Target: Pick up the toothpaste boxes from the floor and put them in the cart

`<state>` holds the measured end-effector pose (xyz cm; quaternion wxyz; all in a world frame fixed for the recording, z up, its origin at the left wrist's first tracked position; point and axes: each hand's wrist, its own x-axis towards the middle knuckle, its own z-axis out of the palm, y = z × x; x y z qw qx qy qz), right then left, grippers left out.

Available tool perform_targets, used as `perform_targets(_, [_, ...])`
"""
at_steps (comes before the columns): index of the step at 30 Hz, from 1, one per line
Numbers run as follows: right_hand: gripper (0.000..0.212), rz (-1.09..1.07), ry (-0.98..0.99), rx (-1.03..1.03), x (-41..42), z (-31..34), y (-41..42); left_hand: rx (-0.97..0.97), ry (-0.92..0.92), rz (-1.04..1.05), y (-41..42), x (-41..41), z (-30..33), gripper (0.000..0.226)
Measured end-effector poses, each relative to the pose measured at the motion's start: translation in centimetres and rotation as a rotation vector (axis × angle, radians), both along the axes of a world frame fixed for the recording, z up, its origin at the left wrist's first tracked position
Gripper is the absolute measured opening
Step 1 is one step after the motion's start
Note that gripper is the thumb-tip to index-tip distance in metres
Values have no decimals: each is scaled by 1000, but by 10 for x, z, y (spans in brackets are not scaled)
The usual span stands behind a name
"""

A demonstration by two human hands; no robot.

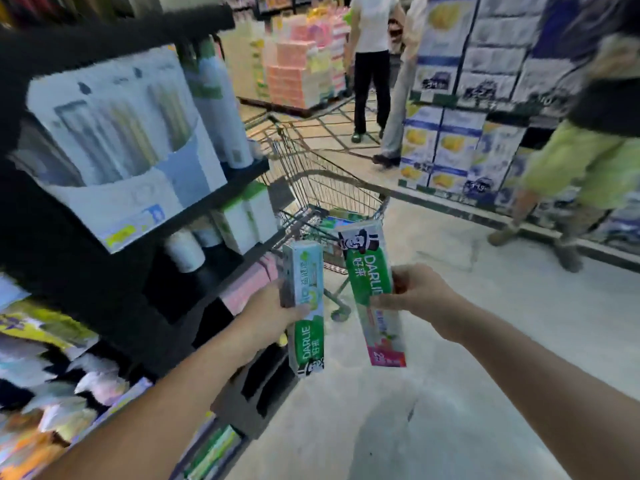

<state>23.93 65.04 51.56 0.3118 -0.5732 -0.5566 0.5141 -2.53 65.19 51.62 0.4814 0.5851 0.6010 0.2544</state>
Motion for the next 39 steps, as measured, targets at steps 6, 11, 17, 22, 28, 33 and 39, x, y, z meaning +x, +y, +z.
perform_targets(6, [25, -98, -10, -53, 46, -26, 100, -37, -26, -17, 116, 51, -23, 30])
perform_targets(11, [29, -119, -56, -74, 65, -32, 213, -57, -56, -22, 234, 82, -40, 37])
perform_targets(17, [24, -153, -93, -101, 79, -22, 342, -124, -114, 3, 358, 114, -36, 24])
perform_targets(22, [22, -135, -135, -134, 89, -29, 435, -144, -62, 35, 439, 123, -40, 21])
perform_targets(28, [19, -27, -202, -181, 85, -60, 557, -163, -58, 143, 523, 130, -71, 27])
perform_targets(33, [13, 167, -361, -151, 83, -101, 663, -232, -30, 277, 589, 150, -113, 33])
perform_targets(39, [16, 409, -584, -193, 78, -173, 752, -397, 42, 535, 644, 180, -181, 42])
